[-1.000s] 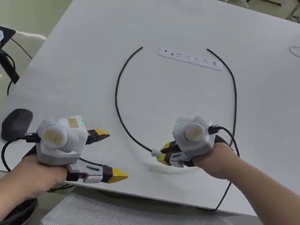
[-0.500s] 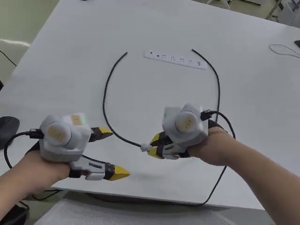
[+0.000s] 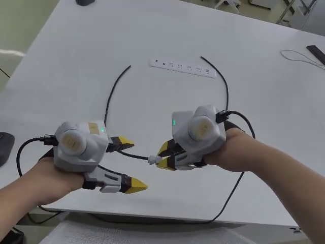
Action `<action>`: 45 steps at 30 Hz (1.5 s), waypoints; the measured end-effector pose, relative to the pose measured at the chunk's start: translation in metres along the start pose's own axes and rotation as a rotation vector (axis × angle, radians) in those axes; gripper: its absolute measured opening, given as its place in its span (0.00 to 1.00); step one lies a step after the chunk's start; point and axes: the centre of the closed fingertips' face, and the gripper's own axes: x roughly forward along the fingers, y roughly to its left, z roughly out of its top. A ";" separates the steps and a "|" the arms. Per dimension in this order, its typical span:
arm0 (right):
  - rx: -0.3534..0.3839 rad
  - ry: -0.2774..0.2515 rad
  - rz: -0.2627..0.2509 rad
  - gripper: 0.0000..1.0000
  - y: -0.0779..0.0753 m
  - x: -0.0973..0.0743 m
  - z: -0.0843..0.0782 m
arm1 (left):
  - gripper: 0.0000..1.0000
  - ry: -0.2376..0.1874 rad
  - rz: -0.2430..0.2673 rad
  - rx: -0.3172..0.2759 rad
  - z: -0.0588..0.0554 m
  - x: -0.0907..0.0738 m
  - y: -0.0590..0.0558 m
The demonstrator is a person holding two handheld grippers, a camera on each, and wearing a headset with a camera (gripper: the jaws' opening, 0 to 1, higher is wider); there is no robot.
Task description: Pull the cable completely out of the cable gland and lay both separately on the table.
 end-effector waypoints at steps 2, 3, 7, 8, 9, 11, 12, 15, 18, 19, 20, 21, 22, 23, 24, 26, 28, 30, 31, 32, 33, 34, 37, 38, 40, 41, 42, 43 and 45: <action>-0.018 -0.007 0.002 0.06 0.001 -0.001 0.002 | 0.63 -0.008 -0.006 0.010 0.004 0.001 0.001; -0.024 -0.012 0.003 0.06 0.001 -0.001 0.003 | 0.62 -0.013 -0.009 0.011 0.005 0.002 0.001; -0.032 -0.022 0.005 0.06 0.002 -0.002 0.003 | 0.59 -0.048 -0.023 0.007 0.013 0.003 0.001; -0.036 -0.026 0.005 0.06 0.003 -0.003 0.003 | 0.58 -0.056 -0.028 0.010 0.015 0.003 0.000; -0.039 -0.034 0.002 0.06 0.003 -0.003 0.004 | 0.56 -0.061 -0.034 0.011 0.016 0.003 -0.001; -0.042 -0.046 -0.003 0.06 0.003 -0.004 0.004 | 0.52 -0.058 -0.038 0.009 0.016 0.004 -0.001; -0.044 -0.051 -0.005 0.06 0.003 -0.004 0.004 | 0.51 -0.056 -0.039 0.007 0.015 0.005 -0.001; -0.049 -0.060 -0.013 0.06 0.005 -0.004 0.003 | 0.47 -0.055 -0.047 0.005 0.015 0.007 -0.002; -0.056 -0.067 -0.012 0.06 0.008 -0.004 0.004 | 0.43 -0.050 -0.058 0.007 0.014 0.010 -0.004; -0.058 -0.068 -0.010 0.06 0.009 -0.004 0.004 | 0.42 -0.047 -0.060 0.009 0.013 0.011 -0.004; -0.060 -0.068 -0.009 0.06 0.011 -0.004 0.004 | 0.41 -0.043 -0.061 0.012 0.012 0.013 -0.004; -0.064 -0.067 -0.009 0.06 0.011 -0.004 0.004 | 0.41 -0.041 -0.061 0.015 0.012 0.013 -0.004; -0.065 -0.067 -0.008 0.06 0.012 -0.004 0.003 | 0.39 -0.040 -0.063 0.018 0.012 0.014 -0.004; -0.065 -0.068 -0.008 0.06 0.012 -0.004 0.003 | 0.37 -0.039 -0.068 0.018 0.012 0.014 -0.005; -0.066 -0.069 -0.007 0.06 0.012 -0.004 0.003 | 0.34 -0.039 -0.070 0.017 0.012 0.014 -0.005; -0.072 -0.071 -0.008 0.06 0.013 -0.005 0.002 | 0.28 -0.041 -0.083 0.021 0.012 0.015 -0.007; -0.077 -0.072 -0.009 0.06 0.013 -0.005 0.002 | 0.24 -0.042 -0.093 0.017 0.013 0.015 -0.008; -0.079 -0.076 -0.009 0.06 0.012 -0.006 0.001 | 0.21 -0.040 -0.102 0.012 0.013 0.016 -0.010; -0.081 -0.078 -0.009 0.06 0.012 -0.006 0.001 | 0.20 -0.042 -0.106 0.012 0.013 0.016 -0.011; -0.081 -0.081 -0.008 0.06 0.012 -0.006 0.000 | 0.18 -0.044 -0.107 0.012 0.014 0.016 -0.011; -0.072 -0.094 -0.005 0.06 0.013 -0.007 0.001 | 0.18 -0.046 -0.113 0.012 0.015 0.017 -0.012; -0.072 -0.098 -0.003 0.06 0.013 -0.007 0.001 | 0.17 -0.047 -0.114 0.013 0.015 0.017 -0.013; -0.080 -0.098 -0.003 0.06 0.014 -0.006 -0.002 | 0.16 -0.047 -0.119 0.014 0.016 0.018 -0.015; -0.081 -0.102 -0.003 0.06 0.014 -0.006 -0.002 | 0.16 -0.045 -0.120 0.018 0.016 0.018 -0.015; -0.091 -0.115 -0.004 0.06 0.015 -0.006 -0.003 | 0.16 -0.044 -0.117 0.011 0.015 0.018 -0.015; -0.099 -0.119 -0.006 0.06 0.015 -0.006 -0.003 | 0.16 -0.044 -0.117 0.010 0.015 0.018 -0.015; -0.119 -0.125 -0.014 0.07 0.015 -0.006 -0.003 | 0.16 -0.046 -0.115 0.012 0.015 0.018 -0.015; -0.145 -0.134 -0.025 0.07 0.015 -0.005 -0.002 | 0.16 -0.045 -0.112 0.014 0.015 0.017 -0.014; -0.177 -0.146 -0.040 0.07 0.017 -0.005 -0.001 | 0.16 -0.042 -0.112 0.011 0.015 0.017 -0.015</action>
